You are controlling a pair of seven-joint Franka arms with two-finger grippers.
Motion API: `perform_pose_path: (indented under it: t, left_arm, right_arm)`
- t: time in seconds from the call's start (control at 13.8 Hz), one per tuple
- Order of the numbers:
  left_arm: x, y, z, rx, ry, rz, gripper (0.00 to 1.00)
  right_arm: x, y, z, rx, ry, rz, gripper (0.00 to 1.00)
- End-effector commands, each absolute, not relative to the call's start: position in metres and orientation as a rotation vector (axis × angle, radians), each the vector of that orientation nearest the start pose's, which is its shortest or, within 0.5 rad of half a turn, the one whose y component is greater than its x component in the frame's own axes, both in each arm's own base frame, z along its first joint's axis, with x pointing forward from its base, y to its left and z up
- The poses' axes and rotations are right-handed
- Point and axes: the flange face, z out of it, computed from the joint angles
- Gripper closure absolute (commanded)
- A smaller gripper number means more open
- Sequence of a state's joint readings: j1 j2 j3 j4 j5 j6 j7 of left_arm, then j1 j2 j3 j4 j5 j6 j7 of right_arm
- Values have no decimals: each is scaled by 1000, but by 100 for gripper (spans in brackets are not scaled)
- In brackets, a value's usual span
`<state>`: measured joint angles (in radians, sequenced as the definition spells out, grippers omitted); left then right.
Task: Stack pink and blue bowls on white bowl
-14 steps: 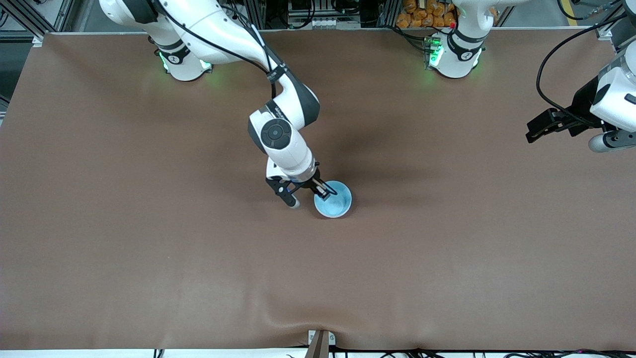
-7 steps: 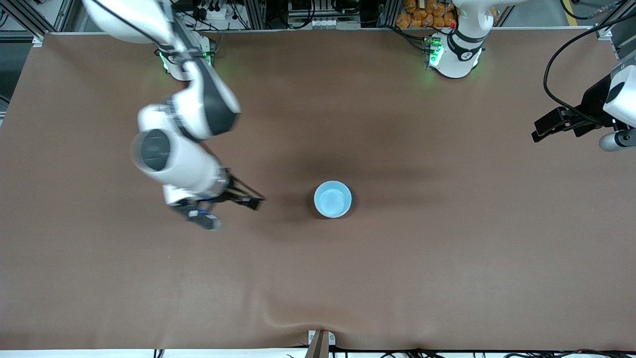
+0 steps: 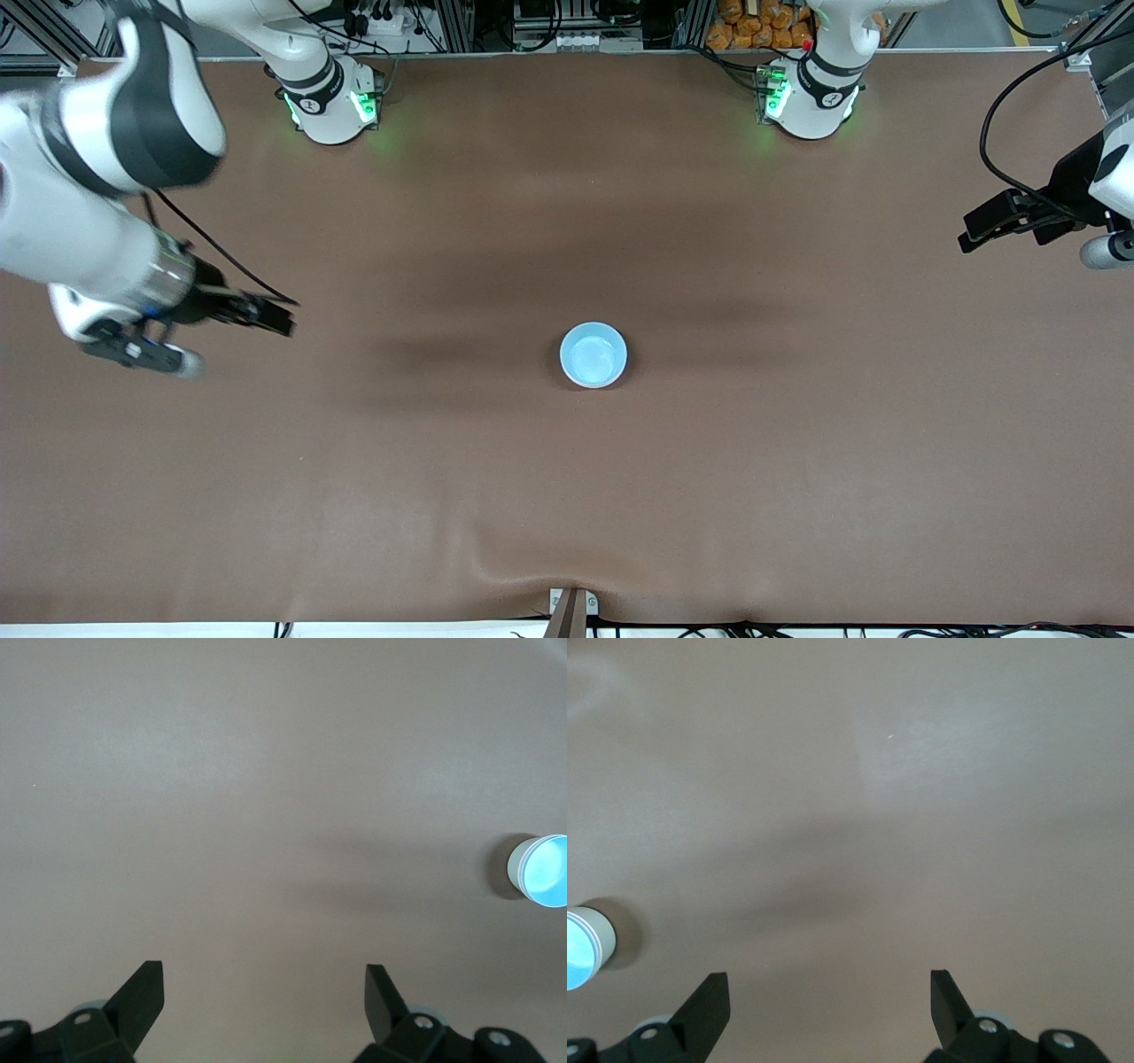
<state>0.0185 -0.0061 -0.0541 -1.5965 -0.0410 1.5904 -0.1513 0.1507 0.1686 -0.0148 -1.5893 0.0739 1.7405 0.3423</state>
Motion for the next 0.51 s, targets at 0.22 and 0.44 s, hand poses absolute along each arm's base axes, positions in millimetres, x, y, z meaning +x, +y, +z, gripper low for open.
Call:
perform_pose_path:
  t: [0.22,0.44]
  left_arm:
    - [548,-23,634,-3189,-115,-34,0]
    - [549,-20,633,-3187,-117,-32,0]
  right_arm:
    - [569,39,570,-3097,201,95,0]
    - [554,13,596,-3095,124,132,0]
